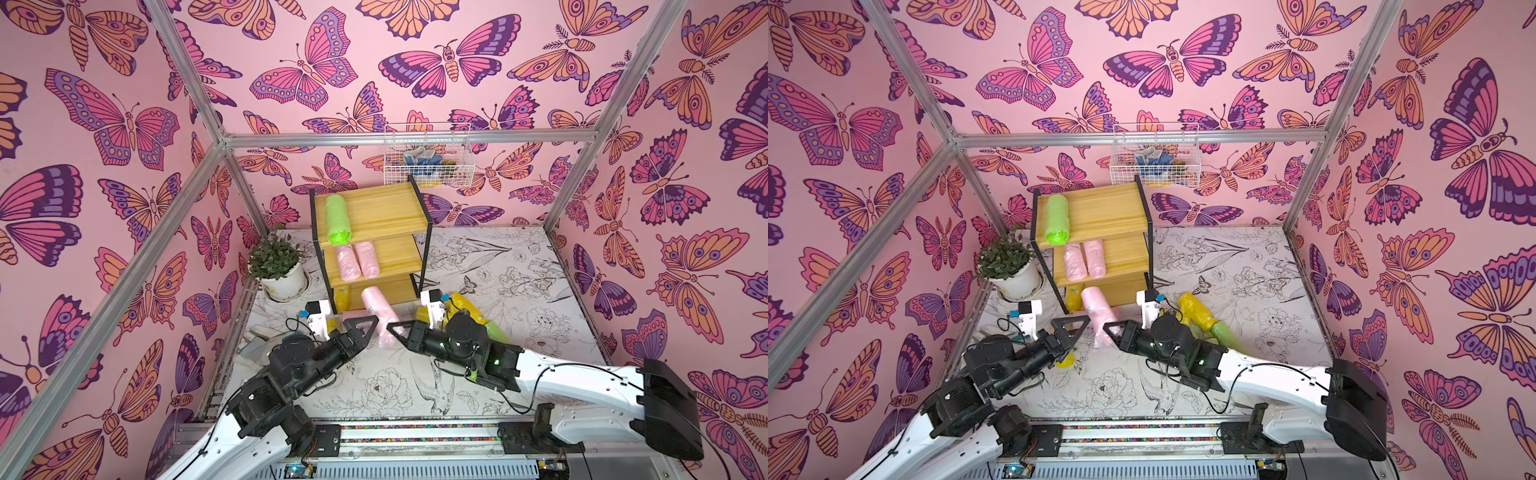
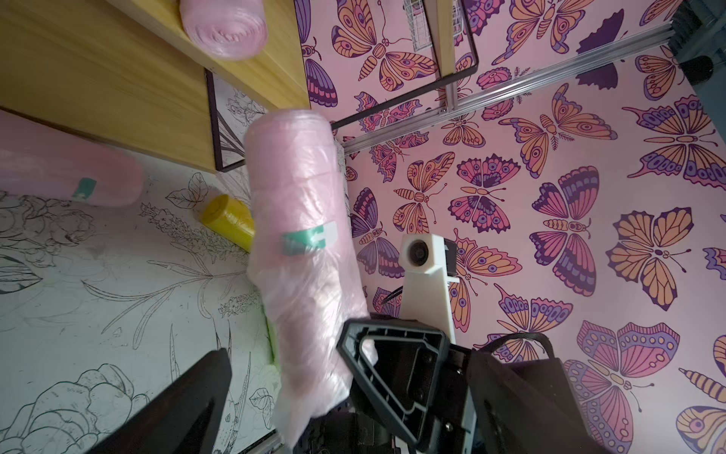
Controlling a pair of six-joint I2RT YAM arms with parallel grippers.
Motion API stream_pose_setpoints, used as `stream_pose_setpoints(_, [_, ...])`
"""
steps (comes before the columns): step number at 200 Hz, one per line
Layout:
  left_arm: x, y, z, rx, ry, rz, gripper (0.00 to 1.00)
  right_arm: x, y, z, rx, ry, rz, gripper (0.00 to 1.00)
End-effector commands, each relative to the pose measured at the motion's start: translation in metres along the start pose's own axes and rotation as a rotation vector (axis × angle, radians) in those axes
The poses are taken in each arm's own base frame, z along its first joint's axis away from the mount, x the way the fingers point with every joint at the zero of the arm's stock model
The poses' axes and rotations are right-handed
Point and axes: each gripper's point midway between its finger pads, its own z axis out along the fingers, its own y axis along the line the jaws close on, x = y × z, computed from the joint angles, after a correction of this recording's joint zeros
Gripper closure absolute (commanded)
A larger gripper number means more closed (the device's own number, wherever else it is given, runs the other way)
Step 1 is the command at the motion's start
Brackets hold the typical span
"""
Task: Sort the rolls of trash bags by color and place them on the shelf
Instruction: Pick up the roll of trash bags from the center of the board, then place the roll of trash bags on the shelf.
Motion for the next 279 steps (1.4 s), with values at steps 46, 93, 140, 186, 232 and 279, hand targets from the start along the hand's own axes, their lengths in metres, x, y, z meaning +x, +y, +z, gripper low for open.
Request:
stream_pose_setpoints(46, [0.001,0.028,-0.035,-0.174,0.031,0.169,0.00,-0.062,-0.005,-0.010,0.117,-0.134,-0.172,1.00])
stream_pose_setpoints(93, [0.002,0.036,-0.045,-0.216,0.046,0.209,0.00,-0.102,0.016,0.006,0.128,-0.196,-0.246,1.00])
stream_pose_setpoints(140, [0.007,0.045,-0.041,-0.256,0.079,0.249,0.00,-0.119,0.020,0.035,0.154,-0.208,-0.295,1.00])
stream_pose_setpoints(186, [0.007,0.043,-0.044,-0.252,0.087,0.299,0.00,-0.130,0.013,0.057,0.172,-0.227,-0.336,1.00])
stream_pose_setpoints(232, [0.002,0.043,-0.050,-0.246,0.060,0.349,0.00,-0.145,0.022,0.070,0.157,-0.260,-0.382,1.00])
stream_pose_setpoints(279, [-0.007,0.037,-0.056,-0.238,0.021,0.414,0.00,-0.156,0.009,0.082,0.210,-0.300,-0.409,1.00])
